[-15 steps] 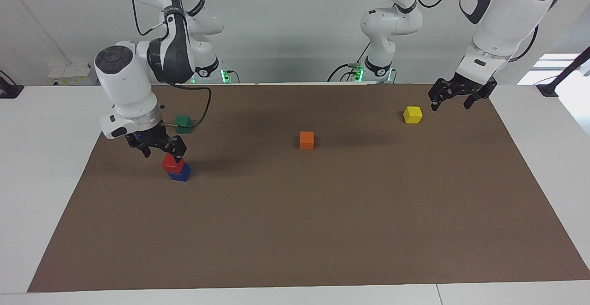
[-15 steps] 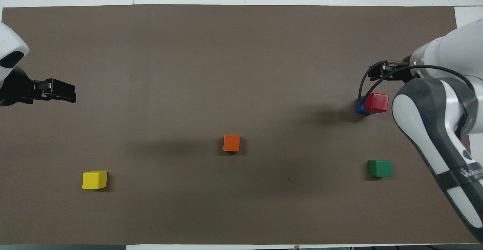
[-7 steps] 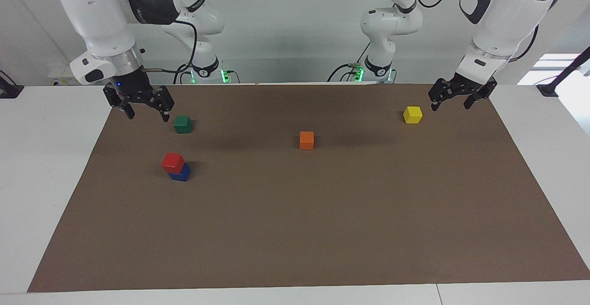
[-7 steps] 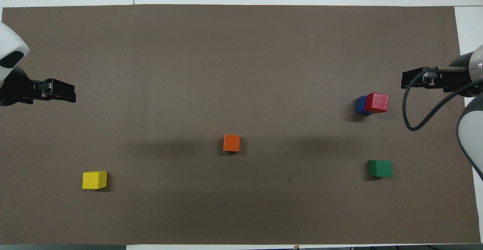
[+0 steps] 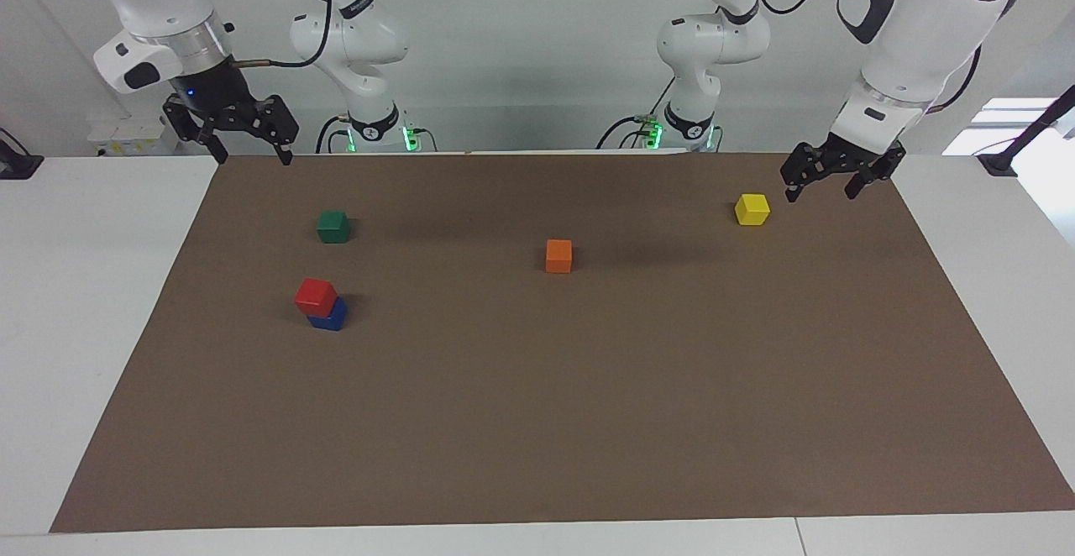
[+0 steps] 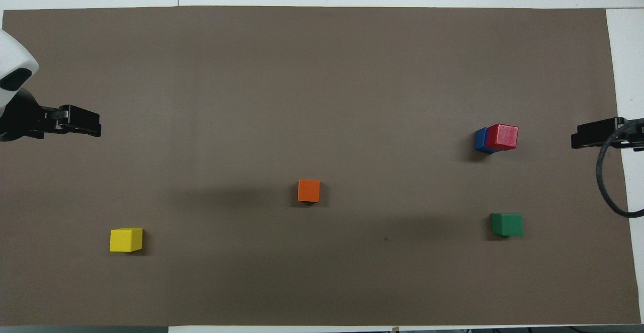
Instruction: Transfer red block to right arm and stack on blue block
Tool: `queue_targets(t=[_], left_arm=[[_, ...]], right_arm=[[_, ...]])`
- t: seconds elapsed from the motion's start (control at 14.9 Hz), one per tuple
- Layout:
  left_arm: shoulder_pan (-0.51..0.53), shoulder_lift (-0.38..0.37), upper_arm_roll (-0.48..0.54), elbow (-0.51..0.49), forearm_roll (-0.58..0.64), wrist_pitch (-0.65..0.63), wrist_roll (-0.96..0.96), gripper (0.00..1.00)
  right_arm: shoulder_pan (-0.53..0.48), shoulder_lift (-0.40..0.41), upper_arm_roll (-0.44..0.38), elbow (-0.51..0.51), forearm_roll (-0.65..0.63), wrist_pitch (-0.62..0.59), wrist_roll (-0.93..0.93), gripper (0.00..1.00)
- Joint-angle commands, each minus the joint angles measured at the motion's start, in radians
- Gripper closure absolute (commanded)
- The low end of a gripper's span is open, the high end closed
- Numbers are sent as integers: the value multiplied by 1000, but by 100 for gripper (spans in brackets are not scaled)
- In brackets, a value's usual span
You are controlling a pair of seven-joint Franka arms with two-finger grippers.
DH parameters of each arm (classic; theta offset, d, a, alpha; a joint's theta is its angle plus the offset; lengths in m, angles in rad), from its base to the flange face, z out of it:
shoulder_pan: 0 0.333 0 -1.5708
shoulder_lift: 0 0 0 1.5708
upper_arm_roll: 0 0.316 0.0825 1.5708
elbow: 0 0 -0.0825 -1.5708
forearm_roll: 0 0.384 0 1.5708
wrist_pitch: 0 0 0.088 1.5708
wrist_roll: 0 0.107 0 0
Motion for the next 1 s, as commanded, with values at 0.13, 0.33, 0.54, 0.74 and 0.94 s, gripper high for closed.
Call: queue_targets(t=[0.13,0.33,0.54,0.74,0.94], left_arm=[[-1,-9,4,-5,9,-13,9,0],[-1,-9,4,-5,9,-13,9,0],[-1,-9,4,-5,9,-13,9,0],[-1,-9,4,-5,9,-14,10,0],[-1,-9,4,-5,9,-14,9,0]], right_arm=[[-38,55,2,50,1,-49,-24,0],[-38,55,2,49,-2,-47,-29,0],[-41,54,2,44,-5,-38,-27,0],[-41,51,2,38,-52,-31,-29,0],[-39,51,3,38,-71,-18,-29,0]])
